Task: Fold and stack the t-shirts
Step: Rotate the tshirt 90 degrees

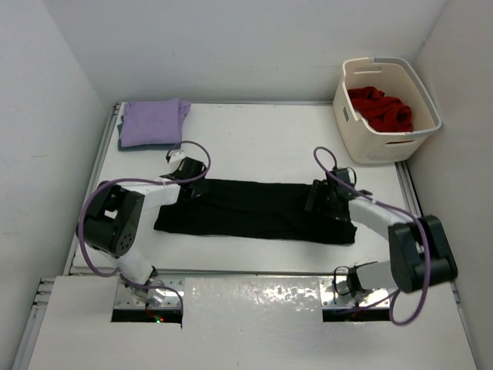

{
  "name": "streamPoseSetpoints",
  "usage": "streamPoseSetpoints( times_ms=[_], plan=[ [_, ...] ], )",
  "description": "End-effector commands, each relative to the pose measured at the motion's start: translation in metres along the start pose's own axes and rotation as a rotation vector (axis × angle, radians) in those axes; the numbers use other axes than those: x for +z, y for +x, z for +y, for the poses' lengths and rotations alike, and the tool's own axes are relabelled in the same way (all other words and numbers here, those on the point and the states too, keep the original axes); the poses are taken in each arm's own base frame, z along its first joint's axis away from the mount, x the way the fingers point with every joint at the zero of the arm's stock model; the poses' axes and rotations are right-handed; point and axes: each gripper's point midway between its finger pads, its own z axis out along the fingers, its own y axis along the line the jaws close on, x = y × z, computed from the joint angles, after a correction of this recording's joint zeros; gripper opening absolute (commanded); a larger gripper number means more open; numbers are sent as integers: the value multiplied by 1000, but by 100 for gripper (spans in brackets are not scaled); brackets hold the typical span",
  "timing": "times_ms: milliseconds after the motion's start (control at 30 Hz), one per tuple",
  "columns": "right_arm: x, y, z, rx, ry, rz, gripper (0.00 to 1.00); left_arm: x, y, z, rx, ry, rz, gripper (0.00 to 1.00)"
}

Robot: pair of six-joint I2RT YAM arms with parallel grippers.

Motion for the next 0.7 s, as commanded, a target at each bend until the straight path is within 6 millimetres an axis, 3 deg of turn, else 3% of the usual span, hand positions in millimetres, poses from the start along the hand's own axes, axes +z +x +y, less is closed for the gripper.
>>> streamPoseSetpoints(
  times_ms=[0,33,67,133,167,200,267,300,333,367,433,467,500,533,567,633,667],
  plan=[
    [23,-8,2,-3,36,47,99,-11,26,15,-9,-9,85,100],
    [28,-18,8,-8,26,39,99,-12,30,18,-13,-8,96,100],
    [30,-44,23,-13,-1,-10,99,-15,37,21,-31,-9,112,100],
    [50,-59,32,-31,2,-11,99,-21,52,21,-44,13,172,100],
    [51,-94,51,-42,-33,-59,99,-25,60,21,-45,34,198,100],
    [67,-94,59,-63,-50,-17,99,-29,68,20,-50,54,226,100],
    [82,-114,72,-101,-63,-32,99,-38,83,19,-97,71,285,100],
    [84,-149,91,-112,-91,-90,99,-43,93,24,-105,64,312,100],
    [107,-138,87,-132,-63,-18,99,-49,102,23,-103,71,337,100],
    [110,-166,103,-156,-87,-61,99,-55,103,19,-124,77,342,100],
    [136,-166,112,-186,-118,-34,99,-71,112,22,-59,23,346,100],
    [134,-191,125,-219,-143,-78,99,-81,99,9,-77,28,315,100],
    [137,-199,132,-253,-161,-90,99,-97,106,9,20,3,298,100],
    [147,-190,140,-303,-206,-55,99,-109,105,-1,53,23,285,100],
    [140,-211,161,-346,-278,-90,99,-123,98,-20,82,77,269,100],
    [141,-211,179,-400,-363,-59,99,-156,121,-47,221,209,304,100],
    [139,-222,191,-457,-405,-79,99,-175,131,-64,278,296,301,100]
  ],
)
